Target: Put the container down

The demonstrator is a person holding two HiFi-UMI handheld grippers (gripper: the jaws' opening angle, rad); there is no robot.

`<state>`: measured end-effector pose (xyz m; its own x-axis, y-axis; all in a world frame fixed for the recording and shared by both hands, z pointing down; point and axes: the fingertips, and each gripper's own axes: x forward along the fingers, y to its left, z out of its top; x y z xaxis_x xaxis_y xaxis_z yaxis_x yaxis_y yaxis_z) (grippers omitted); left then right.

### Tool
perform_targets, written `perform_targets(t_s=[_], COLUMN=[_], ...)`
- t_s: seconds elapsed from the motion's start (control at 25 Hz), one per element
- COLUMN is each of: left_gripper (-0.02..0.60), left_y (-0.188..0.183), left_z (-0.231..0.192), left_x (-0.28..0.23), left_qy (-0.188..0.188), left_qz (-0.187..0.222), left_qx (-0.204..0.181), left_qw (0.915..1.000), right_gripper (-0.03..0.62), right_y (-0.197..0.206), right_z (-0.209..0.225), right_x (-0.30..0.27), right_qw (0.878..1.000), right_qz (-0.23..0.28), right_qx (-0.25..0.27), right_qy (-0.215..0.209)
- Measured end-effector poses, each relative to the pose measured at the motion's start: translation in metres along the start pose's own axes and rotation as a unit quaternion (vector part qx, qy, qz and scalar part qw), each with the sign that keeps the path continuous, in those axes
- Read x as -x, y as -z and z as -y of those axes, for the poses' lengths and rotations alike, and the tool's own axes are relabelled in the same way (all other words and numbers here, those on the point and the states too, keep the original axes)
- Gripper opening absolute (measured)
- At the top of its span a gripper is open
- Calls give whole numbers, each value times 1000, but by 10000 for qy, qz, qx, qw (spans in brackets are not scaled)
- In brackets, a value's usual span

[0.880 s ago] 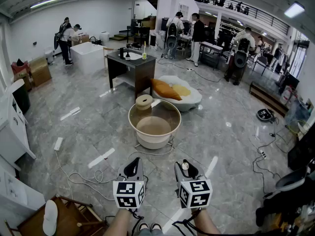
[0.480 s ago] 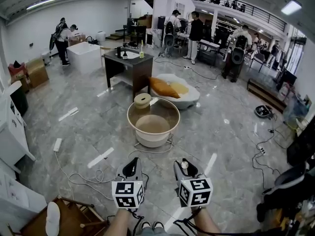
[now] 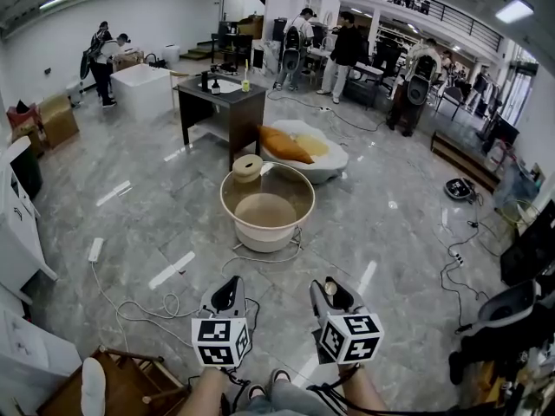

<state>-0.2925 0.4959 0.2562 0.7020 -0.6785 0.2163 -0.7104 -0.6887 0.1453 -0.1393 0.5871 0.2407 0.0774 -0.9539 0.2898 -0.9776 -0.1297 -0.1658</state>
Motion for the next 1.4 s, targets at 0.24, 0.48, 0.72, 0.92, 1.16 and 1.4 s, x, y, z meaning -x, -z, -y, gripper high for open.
perform_targets(t_s=[0.24,0.48,0.72,0.92,1.16,1.4], left_gripper=[5,5,5,5,5,5], left_y=[-1,-15,-29,-48,-73,-83], left_z=[-8,-27,-47,-47,-43,-43], left_x=[-26,-63,-115,-166,-223,-271], left_qy=[-12,-117,-288,-328,-333,-389], left_qz=[-29,13,53,94,166,186], left_qx=[-17,-54,-6,-22,-85,-119], left_qw=[10000,9999,9996,9994,9993,9990], right_gripper=[133,133,133,133,133,133], right_y=[-3,-24,-42,-61,-87,-103], right_z=[6,22,45,74,107,136], right_x=[-28,-77,-129,-169,-210,-252], right_qw=[10000,9999,9997,9993,9990,9987], right_qz=[-17,54,-6,-90,-102,-86], right_qx=[72,114,216,300,355,375], right_qy=[-61,-43,-117,-182,-241,-320])
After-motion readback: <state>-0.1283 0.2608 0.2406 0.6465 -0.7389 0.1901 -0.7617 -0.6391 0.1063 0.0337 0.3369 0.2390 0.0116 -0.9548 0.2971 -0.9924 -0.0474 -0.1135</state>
